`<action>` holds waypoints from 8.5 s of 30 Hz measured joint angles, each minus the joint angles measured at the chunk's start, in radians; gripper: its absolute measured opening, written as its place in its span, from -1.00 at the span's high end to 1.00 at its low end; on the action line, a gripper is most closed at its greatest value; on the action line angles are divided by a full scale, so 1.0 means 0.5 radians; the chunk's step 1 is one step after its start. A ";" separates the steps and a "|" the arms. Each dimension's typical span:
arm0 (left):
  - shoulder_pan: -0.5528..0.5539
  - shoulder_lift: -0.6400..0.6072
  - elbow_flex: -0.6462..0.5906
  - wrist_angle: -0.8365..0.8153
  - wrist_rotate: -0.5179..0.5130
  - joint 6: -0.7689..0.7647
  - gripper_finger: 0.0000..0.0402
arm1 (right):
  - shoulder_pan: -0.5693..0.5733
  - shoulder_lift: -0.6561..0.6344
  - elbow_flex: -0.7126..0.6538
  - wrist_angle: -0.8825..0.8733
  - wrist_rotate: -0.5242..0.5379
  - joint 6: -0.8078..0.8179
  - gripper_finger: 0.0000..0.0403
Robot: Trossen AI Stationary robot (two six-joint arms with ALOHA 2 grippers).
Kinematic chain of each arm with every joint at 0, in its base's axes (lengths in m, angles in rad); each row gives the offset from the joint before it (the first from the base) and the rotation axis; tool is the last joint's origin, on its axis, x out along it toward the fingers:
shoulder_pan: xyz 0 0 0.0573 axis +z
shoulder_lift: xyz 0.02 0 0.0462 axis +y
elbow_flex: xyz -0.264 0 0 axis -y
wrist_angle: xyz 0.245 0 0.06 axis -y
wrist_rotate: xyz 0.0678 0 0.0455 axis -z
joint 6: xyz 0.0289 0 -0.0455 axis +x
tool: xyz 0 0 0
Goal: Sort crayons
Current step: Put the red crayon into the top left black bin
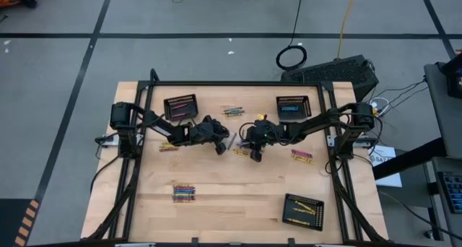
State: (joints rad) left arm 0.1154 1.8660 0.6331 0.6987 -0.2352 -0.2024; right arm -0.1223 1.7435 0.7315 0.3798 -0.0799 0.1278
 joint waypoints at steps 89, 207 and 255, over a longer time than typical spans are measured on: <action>-0.611 -0.449 0.121 0.154 -0.220 0.529 0.78 | 0.641 -0.334 -0.948 1.042 1.002 0.107 0.31; -0.830 -0.586 0.359 0.048 -0.667 1.056 0.91 | 0.882 -0.825 -0.755 1.477 0.940 -0.489 0.47; 0.911 -0.808 0.534 -3.018 -0.452 0.533 0.49 | 0.875 -0.823 -0.755 1.447 0.996 -0.439 0.48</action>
State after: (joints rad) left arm 0.5710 1.4620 0.9002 -0.8103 -0.4611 0.0642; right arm 0.3153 1.3319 0.3542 1.1030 0.4183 -0.0917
